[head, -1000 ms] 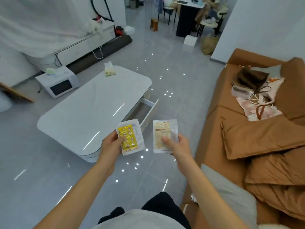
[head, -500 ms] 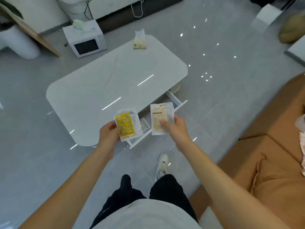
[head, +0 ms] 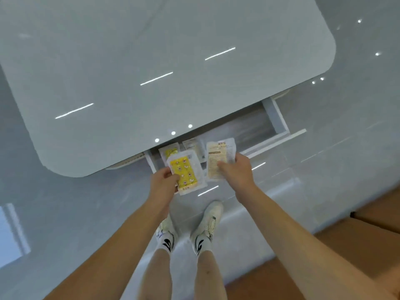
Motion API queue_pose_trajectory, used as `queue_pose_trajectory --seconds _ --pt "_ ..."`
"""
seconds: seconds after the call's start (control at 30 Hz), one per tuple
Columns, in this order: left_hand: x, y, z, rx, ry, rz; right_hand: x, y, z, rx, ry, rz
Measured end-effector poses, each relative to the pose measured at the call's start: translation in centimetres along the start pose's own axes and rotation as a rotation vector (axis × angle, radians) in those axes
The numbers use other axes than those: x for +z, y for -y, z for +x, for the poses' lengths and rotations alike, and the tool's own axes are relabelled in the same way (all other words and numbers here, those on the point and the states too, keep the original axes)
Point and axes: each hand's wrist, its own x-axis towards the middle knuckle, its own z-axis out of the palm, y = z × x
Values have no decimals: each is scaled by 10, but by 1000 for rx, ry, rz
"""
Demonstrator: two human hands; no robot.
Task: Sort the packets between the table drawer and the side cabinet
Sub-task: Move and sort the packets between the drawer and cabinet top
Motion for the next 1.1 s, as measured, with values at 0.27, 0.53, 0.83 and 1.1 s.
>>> queue_pose_trajectory --seconds 0.27,0.53,0.83,1.1 --pt "23 41 146 -14 -87 -31 63 -56 151 -16 -44 -162" --pt "40 47 211 4 -95 -9 98 -63 214 2 70 -319" --pt "20 17 144 143 -94 357 66 -21 153 -216 48 -696" --pt "-29 -97 -67 285 39 475 -26 99 -51 -364 40 -721"
